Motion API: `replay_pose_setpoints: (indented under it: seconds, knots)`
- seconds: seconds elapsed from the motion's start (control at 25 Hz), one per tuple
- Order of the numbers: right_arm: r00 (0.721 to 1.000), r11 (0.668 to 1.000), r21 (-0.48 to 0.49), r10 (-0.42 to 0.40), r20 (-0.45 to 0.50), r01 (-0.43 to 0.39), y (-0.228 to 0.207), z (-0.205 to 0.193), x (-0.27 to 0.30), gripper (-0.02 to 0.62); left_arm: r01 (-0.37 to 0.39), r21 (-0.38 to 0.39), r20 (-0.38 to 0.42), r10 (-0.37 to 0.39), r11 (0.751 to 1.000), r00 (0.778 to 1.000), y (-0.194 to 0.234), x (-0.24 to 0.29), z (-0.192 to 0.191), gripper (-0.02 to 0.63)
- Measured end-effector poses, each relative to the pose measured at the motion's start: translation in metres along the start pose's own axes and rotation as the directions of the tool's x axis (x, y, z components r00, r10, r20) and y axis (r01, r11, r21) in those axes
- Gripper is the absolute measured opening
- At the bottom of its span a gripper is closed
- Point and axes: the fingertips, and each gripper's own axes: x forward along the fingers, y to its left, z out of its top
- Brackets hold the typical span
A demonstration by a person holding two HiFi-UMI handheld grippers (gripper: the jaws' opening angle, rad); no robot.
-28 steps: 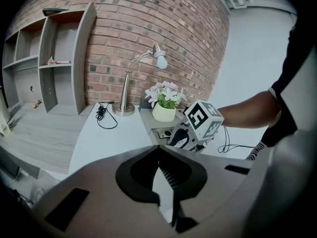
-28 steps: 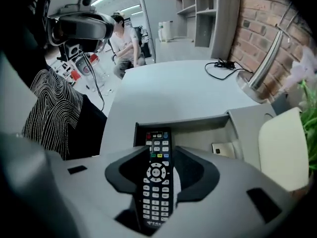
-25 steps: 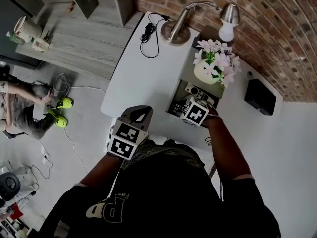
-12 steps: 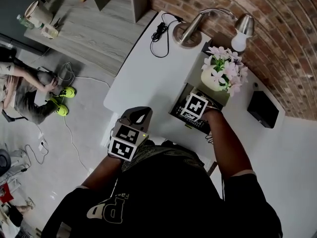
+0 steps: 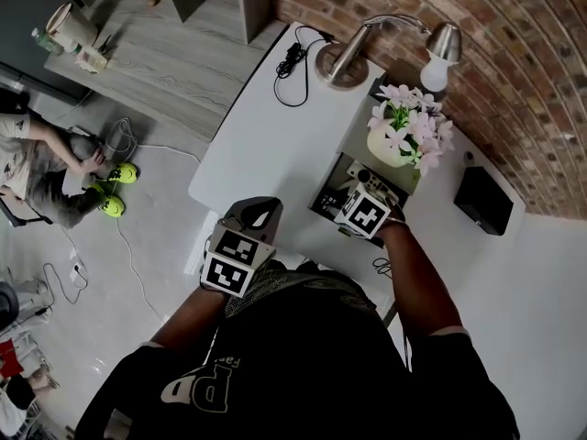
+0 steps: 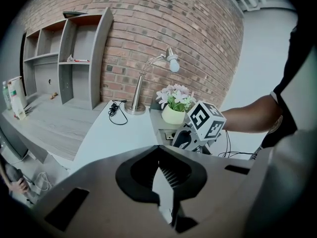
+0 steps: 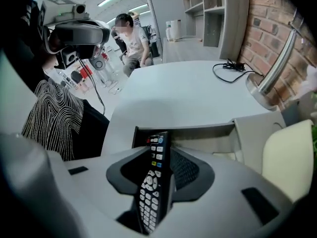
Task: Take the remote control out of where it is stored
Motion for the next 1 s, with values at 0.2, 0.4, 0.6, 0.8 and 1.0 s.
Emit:
replay_pose_setpoints:
  seconds: [0.2, 0.4, 0.6, 0.8, 1.0]
  knots:
    - [0.987, 0.993, 0.036, -0.111, 0.114, 0.108, 0.000, 0.008, -0.024, 0.123, 0.017, 0.029, 0.009, -0.018, 0.999, 1.000, -0.011, 0.002, 0.005, 0.008]
    - [0.947, 0.974, 0.097, -0.222, 0.234, 0.204, -0.003, 0.014, -0.050, 0.120, 0.026, 0.061, 0.028, -0.028, 0.998, 0.999, -0.020, 0.003, 0.012, 0.006]
    - [0.888, 0.945, 0.174, -0.319, 0.330, 0.275, 0.000, 0.016, -0.078, 0.083, 0.039, 0.095, 0.047, -0.043, 0.995, 0.998, -0.029, 0.004, 0.022, 0.007]
    - [0.831, 0.918, 0.252, -0.387, 0.401, 0.306, 0.002, 0.015, -0.103, 0.081, 0.058, 0.130, 0.053, -0.066, 0.990, 0.996, -0.042, 0.009, 0.030, 0.007]
    - [0.740, 0.872, 0.354, -0.479, 0.472, 0.339, -0.001, 0.014, -0.138, 0.081, 0.076, 0.165, 0.078, -0.090, 0.983, 0.993, -0.054, 0.012, 0.042, 0.007]
